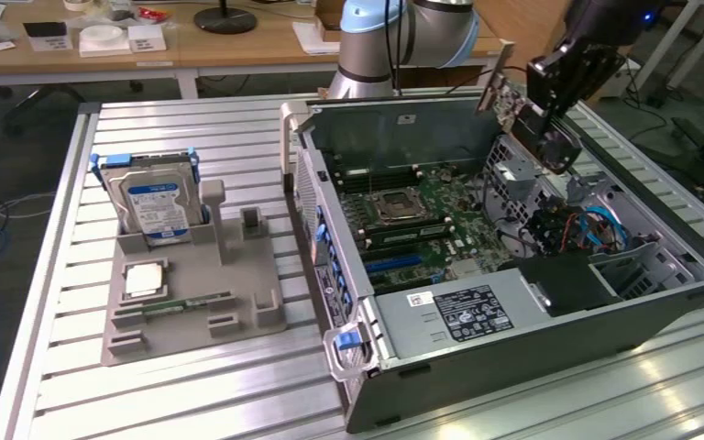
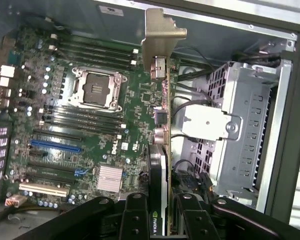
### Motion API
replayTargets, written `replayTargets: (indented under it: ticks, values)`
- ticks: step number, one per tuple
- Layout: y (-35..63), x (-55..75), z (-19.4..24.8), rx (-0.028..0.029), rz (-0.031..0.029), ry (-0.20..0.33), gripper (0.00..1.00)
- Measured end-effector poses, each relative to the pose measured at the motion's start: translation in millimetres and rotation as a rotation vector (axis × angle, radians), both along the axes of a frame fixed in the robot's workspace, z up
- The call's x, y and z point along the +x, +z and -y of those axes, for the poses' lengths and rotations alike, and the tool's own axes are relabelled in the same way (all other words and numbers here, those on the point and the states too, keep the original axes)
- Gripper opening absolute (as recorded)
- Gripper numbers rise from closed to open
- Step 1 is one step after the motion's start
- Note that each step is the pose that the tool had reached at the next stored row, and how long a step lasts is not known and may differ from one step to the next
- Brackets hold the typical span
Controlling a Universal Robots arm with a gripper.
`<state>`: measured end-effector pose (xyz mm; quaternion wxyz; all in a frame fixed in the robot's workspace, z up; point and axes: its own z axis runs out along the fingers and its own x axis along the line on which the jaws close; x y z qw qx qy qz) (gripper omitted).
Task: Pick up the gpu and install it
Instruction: 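Insert the gpu into the slot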
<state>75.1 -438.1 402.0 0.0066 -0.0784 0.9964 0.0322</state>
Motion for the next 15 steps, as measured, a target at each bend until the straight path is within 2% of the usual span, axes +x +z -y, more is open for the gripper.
replayTargets:
  ticks: [15]
  values:
    - [0.0,0.0,0.0,0.0,0.0,0.164,0.27]
